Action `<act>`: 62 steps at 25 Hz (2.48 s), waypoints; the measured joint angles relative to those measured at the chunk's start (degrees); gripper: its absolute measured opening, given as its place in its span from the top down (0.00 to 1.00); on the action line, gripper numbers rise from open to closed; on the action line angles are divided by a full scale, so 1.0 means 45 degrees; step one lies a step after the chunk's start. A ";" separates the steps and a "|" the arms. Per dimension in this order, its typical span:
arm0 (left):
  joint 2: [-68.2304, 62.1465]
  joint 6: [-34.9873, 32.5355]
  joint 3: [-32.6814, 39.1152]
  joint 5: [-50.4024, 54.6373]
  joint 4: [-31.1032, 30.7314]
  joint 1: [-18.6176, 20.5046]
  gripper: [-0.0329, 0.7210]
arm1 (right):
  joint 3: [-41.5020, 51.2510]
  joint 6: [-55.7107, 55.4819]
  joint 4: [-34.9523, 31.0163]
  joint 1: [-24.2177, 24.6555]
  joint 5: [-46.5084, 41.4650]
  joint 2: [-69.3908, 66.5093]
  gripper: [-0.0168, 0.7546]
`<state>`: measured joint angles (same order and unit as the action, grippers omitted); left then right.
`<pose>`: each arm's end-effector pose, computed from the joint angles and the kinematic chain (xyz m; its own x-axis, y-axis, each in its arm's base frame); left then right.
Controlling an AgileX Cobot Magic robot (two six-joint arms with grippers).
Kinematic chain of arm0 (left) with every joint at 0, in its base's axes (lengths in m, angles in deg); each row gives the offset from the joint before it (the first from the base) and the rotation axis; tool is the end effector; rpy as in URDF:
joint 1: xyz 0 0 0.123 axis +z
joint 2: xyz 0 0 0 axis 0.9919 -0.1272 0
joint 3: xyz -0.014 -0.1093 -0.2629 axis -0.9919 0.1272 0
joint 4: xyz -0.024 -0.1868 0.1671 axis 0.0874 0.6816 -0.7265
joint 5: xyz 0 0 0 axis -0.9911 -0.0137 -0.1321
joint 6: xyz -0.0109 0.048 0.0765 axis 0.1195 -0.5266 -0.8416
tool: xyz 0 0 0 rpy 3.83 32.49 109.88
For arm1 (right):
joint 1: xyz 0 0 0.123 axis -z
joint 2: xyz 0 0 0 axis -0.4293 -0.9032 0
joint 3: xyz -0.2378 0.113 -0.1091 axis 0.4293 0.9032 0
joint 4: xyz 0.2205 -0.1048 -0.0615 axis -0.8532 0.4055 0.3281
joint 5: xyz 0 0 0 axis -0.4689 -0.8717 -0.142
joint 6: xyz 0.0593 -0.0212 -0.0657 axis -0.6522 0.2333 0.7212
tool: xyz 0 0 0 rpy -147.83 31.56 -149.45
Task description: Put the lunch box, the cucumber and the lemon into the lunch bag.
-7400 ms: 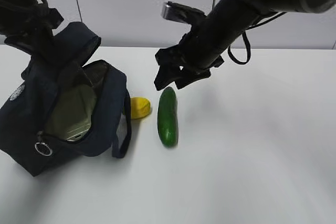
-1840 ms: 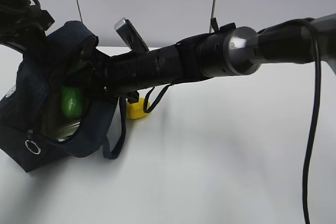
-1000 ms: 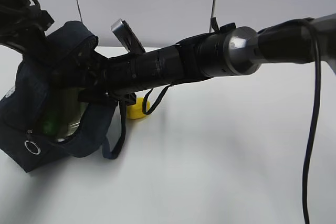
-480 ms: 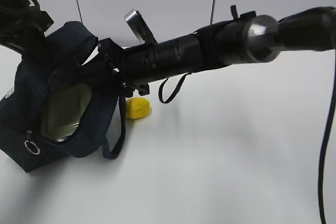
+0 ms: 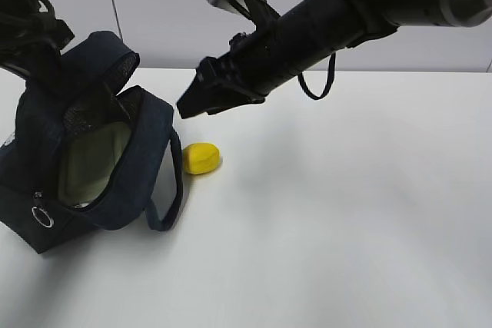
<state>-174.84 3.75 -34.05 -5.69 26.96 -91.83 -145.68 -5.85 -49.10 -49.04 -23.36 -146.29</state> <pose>0.3510 -0.0800 0.2991 -0.9007 0.3249 -0.2883 0.3880 0.9001 -0.1980 0.3823 0.2323 0.2409 -0.7094 -0.3367 -0.6191 -0.6876 0.5235 0.5032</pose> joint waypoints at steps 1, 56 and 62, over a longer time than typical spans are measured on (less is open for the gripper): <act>0.0000 0.0000 0.0000 0.0000 -0.0055 0.0006 0.95 | 0.0000 0.0000 0.0816 0.0000 0.0000 0.0061 0.43; 0.0000 -0.0009 -0.0020 0.0000 -0.0290 0.0739 0.95 | -0.2029 0.5913 0.8297 -0.2224 0.2385 -0.2737 0.34; 0.0000 -0.0009 -0.0020 0.0000 -0.0290 0.0739 0.95 | -0.2222 0.5918 0.8524 -0.2224 0.2675 -0.3182 0.34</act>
<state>-174.84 3.71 -34.13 -5.69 25.66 -88.50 -155.68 20.78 -10.74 -59.05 -11.33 -160.61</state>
